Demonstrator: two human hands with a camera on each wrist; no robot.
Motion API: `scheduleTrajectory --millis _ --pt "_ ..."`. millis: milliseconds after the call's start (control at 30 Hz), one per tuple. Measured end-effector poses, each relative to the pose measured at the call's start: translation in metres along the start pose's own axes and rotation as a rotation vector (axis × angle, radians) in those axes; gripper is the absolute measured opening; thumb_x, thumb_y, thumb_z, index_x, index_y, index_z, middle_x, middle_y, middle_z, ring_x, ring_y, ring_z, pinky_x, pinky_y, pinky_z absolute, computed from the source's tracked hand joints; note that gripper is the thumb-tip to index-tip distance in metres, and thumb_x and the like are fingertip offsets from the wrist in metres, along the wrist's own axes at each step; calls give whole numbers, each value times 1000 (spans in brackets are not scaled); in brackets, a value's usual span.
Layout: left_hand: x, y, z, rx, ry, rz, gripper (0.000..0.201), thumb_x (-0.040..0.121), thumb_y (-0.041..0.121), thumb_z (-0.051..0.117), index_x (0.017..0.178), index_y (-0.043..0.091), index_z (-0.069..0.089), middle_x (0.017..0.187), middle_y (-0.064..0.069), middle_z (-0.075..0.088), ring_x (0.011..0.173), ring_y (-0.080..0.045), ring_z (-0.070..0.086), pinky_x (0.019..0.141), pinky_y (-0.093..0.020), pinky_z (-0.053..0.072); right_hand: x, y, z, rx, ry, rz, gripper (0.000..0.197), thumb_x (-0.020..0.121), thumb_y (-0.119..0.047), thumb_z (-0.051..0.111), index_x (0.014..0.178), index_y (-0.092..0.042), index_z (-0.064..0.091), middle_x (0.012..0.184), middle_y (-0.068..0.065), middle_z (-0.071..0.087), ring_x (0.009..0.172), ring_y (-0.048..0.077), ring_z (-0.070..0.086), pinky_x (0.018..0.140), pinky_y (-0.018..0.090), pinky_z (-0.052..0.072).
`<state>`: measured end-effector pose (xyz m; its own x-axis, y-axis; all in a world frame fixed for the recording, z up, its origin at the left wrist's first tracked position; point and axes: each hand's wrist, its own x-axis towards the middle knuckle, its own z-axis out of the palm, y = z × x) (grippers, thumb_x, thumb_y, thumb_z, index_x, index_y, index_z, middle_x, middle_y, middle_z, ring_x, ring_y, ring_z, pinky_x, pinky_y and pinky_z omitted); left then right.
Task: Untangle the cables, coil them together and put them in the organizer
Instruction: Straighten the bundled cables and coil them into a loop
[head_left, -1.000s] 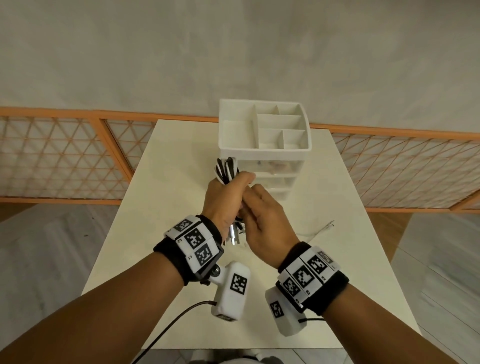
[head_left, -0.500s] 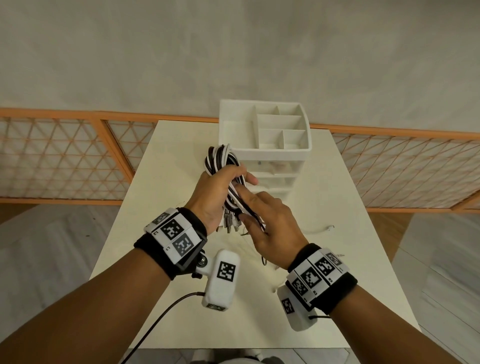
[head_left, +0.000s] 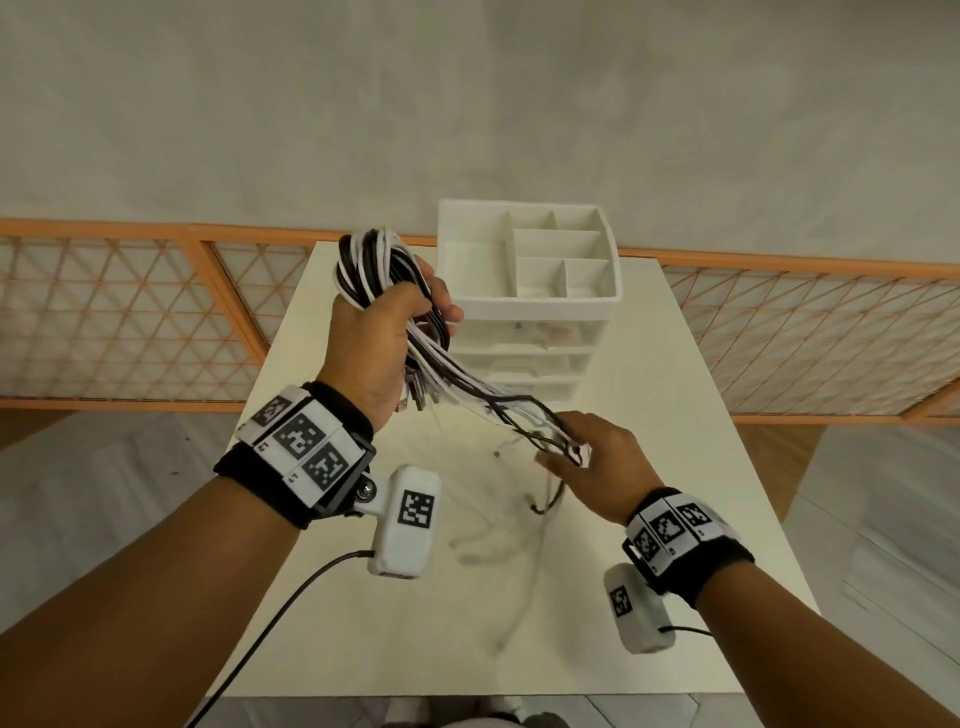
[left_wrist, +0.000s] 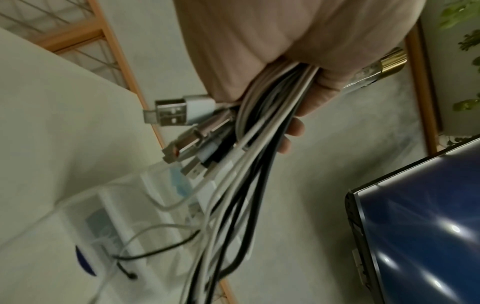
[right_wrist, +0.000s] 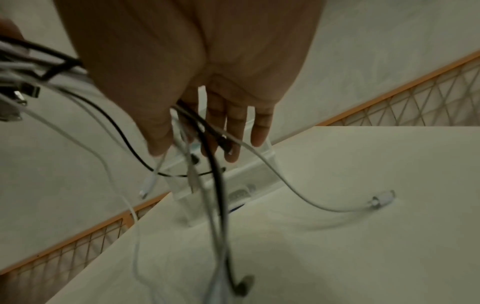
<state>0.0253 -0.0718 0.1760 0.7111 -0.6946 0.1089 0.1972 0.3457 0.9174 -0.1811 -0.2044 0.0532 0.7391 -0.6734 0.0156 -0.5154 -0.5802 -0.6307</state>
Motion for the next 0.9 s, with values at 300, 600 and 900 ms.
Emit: scheduleTrajectory --millis 300,600,900 --pt "-4 11 25 156 -186 44 23 74 -5 44 89 6 58 76 -16 58 79 -33 57 76 -46 48 18 -85 -22 169 -18 -322 114 63 -64 83 155 -30 27 163 -8 29 149 6 26 122 34 24" --pt "-7 17 21 169 -232 44 24 74 -4 44 92 6 56 77 -15 58 80 -32 58 79 -47 49 32 -93 13 345 -153 5 44 78 -56 77 68 -14 72 66 -3 72 65 7 63 73 32 54" --pt "-15 8 -1 155 -418 -343 5 84 6 56 89 3 57 63 -13 50 62 -27 53 64 -34 49 39 -57 -11 53 -34 177 56 87 -36 74 38 -22 52 39 -8 49 43 17 55 48 22 41"
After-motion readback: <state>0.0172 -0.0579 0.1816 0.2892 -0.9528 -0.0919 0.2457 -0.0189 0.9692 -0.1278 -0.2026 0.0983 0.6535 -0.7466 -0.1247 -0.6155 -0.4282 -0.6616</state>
